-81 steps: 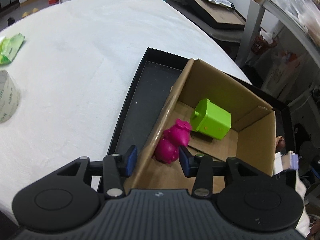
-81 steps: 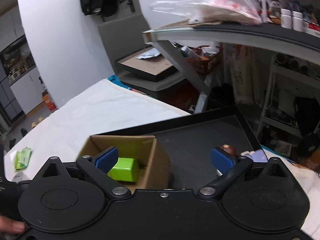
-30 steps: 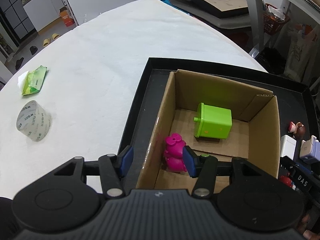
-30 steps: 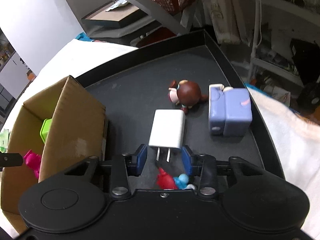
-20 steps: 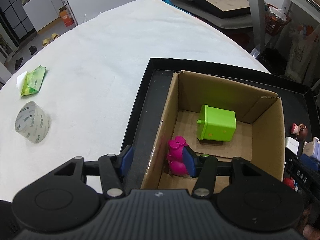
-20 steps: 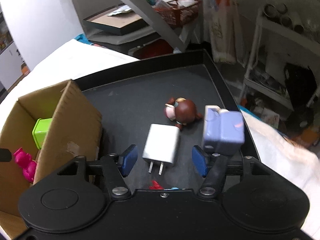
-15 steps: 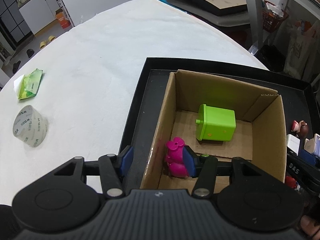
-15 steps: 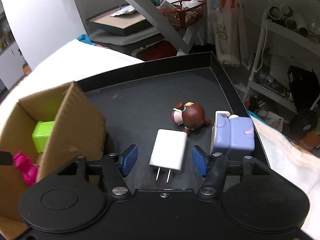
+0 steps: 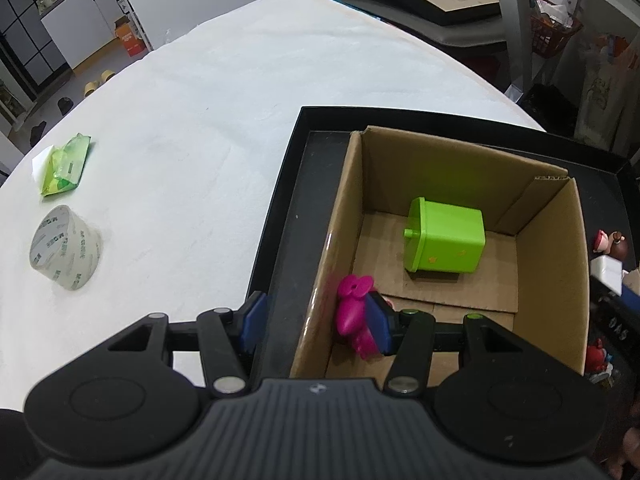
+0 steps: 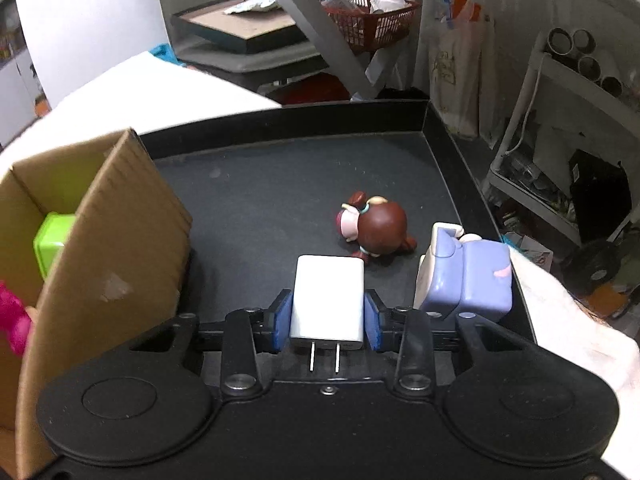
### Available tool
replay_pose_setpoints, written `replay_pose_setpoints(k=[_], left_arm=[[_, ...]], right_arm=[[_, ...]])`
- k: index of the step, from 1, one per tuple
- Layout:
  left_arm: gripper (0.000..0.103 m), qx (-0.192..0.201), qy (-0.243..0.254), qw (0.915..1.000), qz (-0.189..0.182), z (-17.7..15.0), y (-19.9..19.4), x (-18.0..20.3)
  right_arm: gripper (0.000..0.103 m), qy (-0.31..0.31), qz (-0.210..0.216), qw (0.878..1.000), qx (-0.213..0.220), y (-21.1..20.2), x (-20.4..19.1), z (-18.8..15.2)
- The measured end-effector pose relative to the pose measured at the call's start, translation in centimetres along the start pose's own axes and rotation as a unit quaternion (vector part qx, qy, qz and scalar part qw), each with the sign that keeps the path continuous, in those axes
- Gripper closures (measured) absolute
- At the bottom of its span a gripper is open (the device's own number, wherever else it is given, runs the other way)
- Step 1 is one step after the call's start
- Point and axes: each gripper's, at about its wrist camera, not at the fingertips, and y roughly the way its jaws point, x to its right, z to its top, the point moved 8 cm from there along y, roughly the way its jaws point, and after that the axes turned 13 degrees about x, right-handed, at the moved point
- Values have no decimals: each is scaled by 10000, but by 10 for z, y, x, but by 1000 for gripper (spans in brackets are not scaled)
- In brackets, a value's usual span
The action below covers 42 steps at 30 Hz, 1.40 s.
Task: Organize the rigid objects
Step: 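Carry the white charger plug over the box with the right gripper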
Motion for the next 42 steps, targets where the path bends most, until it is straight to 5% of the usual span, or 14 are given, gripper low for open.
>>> replay_pose_setpoints(k=[23, 42], left_arm=[[50, 132, -137, 9995, -271, -9, -5, -19], [50, 298, -667, 9930, -924, -13, 19, -34]], right_arm=[[67, 566, 488, 9930, 910, -61, -14, 55], [66, -266, 622, 9918, 1084, -85, -88, 86]])
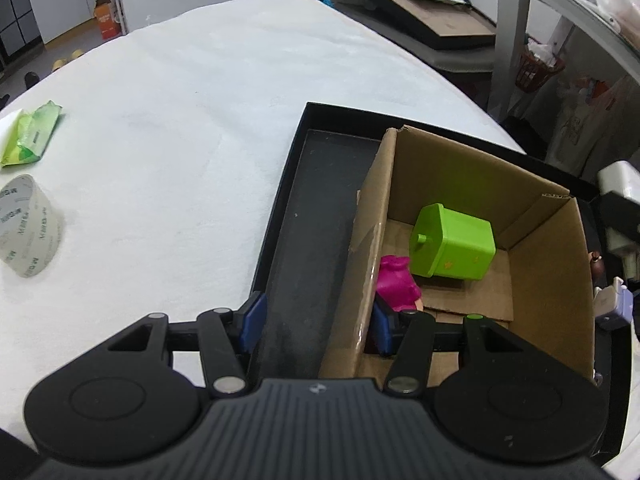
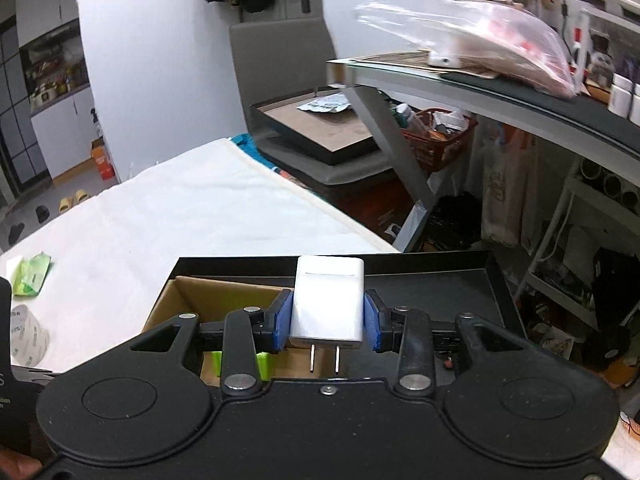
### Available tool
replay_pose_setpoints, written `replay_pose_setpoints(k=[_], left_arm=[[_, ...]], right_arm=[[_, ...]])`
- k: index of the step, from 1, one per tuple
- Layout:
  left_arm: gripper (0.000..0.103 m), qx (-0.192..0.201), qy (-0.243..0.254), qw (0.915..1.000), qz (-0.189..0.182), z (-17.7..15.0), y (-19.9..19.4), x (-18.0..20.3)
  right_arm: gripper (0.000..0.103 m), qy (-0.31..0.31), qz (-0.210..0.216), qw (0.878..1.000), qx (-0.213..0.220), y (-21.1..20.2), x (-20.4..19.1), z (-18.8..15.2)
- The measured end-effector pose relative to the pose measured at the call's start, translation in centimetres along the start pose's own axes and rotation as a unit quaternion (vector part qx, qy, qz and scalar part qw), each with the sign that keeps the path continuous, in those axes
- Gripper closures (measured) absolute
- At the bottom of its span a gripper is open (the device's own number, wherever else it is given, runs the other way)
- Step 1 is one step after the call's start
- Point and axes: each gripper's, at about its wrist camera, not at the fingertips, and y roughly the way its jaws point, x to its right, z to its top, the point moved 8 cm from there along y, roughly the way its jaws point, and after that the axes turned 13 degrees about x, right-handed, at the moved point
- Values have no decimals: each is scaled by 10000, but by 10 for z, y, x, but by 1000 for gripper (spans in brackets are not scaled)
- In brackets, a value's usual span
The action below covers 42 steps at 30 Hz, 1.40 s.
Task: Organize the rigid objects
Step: 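Carry the white charger plug over the box with the right gripper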
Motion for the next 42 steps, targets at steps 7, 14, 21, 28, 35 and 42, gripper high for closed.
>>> replay_pose_setpoints(k=[7, 14, 21, 28, 35, 42], left_arm=[[61, 75, -562, 9974, -454, -2, 3, -9], [82, -45, -1046, 9903, -915, -3, 7, -8], [85, 6, -1379, 9872, -803, -4, 9, -22], [84, 21, -1794, 9814, -684, -4, 10, -38], [84, -21, -1912, 9789, -714, -4, 10, -43], [83, -48, -1950, 9783, -691, -4, 12, -42]], right_arm=[[66, -349, 3, 9992, -215, 8, -33, -13], [66, -601, -19, 9973, -415, 17, -59, -24], [66, -670, -43, 9957, -640, 29, -77, -39], [66, -693, 17, 9950, -714, 38, -96, -39], [66, -683, 189, 9952, -674, 44, -110, -24], [65, -265, 499, 9946, -871, 46, -121, -17]])
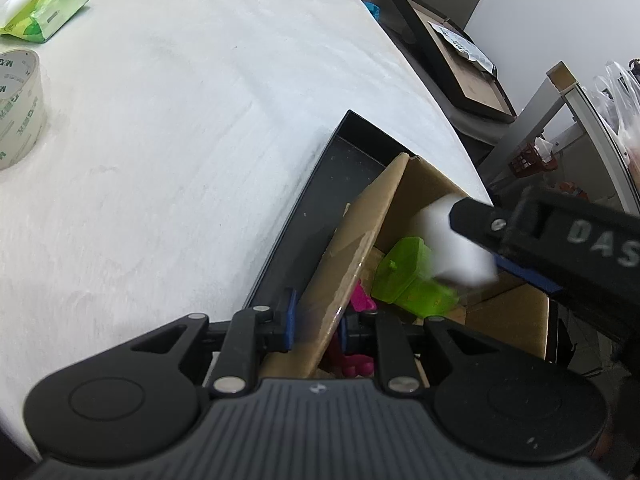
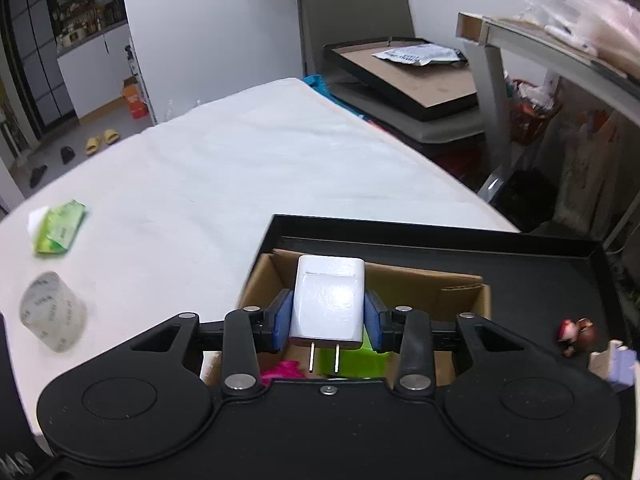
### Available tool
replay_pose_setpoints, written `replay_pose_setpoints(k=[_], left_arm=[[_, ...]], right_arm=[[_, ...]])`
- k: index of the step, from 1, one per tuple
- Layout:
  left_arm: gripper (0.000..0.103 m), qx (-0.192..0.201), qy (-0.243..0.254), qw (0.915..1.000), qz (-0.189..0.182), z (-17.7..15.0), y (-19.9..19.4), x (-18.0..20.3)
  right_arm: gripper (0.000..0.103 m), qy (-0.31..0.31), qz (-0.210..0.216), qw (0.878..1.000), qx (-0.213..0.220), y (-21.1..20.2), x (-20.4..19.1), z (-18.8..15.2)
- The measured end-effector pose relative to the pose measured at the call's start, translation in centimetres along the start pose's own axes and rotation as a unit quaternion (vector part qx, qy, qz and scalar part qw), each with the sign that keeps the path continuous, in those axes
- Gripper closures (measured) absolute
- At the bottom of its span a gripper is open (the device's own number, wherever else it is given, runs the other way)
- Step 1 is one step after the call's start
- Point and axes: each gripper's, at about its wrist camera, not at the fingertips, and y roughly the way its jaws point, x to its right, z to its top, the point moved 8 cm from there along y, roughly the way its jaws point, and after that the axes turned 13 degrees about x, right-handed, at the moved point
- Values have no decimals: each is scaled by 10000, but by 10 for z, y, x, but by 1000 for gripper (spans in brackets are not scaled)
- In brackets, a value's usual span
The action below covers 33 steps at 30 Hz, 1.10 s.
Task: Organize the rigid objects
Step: 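Carry the white charger plug over the box with the right gripper, then lower the white charger plug into the box and open the right gripper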
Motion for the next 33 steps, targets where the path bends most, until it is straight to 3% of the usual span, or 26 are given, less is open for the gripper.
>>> replay_pose_setpoints(k=[6, 13, 23, 28, 33], left_arm=[[82, 16, -10, 10000, 32, 0, 1, 1], [82, 14, 306, 9995, 42, -3, -1, 9], [80, -160, 850, 9955, 377, -5, -4, 16], [70, -86, 1233, 9916, 393, -6, -12, 31], [58, -94, 1599, 9858, 496, -15, -17, 43]], right_arm=[[59, 177, 157, 9997, 16, -7, 2, 5], [59, 162, -120, 9996, 181, -28, 35, 9], [53, 173, -433, 9988, 156, -46, 78, -3], [38, 250, -595, 9976, 237, -58, 96, -8], [32, 304, -768, 9960, 331, -65, 115, -14]])
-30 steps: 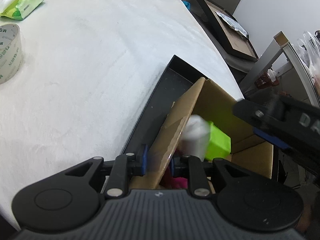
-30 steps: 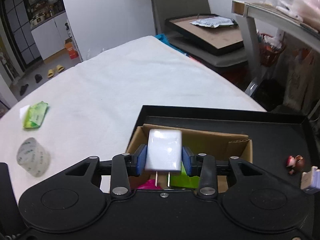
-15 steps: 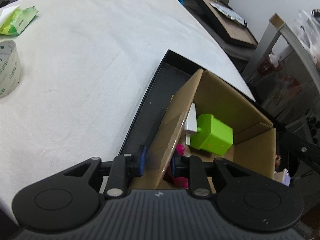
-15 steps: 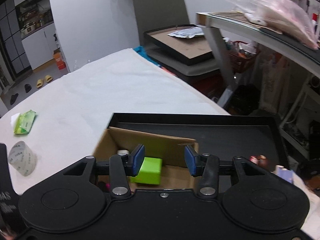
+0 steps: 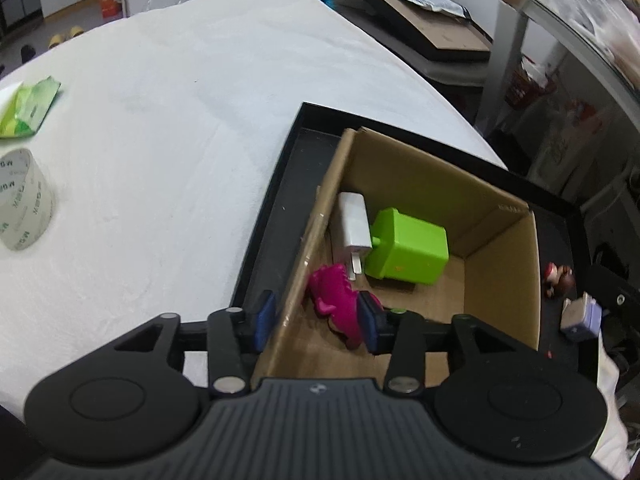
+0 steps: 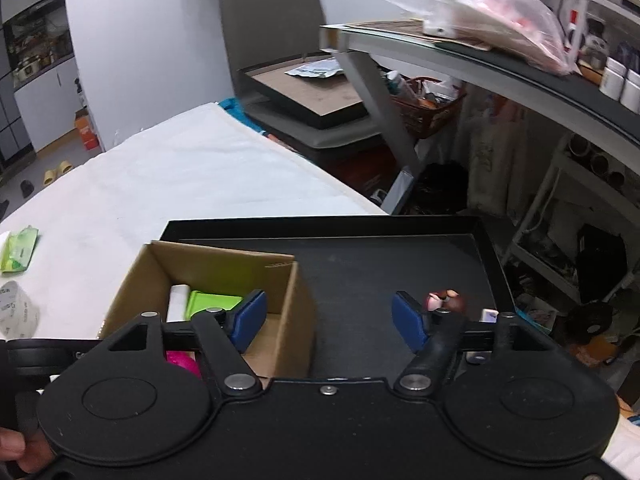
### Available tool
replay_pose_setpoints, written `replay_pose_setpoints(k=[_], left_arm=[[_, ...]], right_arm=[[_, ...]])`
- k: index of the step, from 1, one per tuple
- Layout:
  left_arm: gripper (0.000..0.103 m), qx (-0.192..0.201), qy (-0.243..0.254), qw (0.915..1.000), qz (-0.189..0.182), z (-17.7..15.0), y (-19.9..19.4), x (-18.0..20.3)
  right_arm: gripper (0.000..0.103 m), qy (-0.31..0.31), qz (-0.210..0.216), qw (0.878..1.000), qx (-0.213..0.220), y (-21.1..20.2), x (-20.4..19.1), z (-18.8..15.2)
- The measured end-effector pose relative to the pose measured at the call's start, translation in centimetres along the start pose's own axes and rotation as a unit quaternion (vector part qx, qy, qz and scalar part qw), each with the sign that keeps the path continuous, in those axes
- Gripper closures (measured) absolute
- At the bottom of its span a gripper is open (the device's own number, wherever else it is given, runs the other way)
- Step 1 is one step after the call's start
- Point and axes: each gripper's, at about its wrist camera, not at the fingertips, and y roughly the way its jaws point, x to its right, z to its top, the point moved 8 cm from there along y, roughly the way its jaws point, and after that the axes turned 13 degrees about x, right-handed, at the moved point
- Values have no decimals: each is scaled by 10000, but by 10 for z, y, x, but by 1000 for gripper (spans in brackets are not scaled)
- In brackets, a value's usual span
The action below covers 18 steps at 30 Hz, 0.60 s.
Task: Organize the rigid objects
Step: 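Lower the white charger plug into the box and open the right gripper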
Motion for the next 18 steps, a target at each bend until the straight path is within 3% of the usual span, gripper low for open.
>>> replay_pose_setpoints(k=[4, 18], left_arm=[[56, -93, 296, 9994, 137, -7, -1, 9], [52, -195, 1148, 9908, 691, -9, -6, 33]], right_arm=[[25, 162, -97, 9998, 74, -2, 18, -8], [25, 596, -646, 9961, 74, 11, 83, -41]])
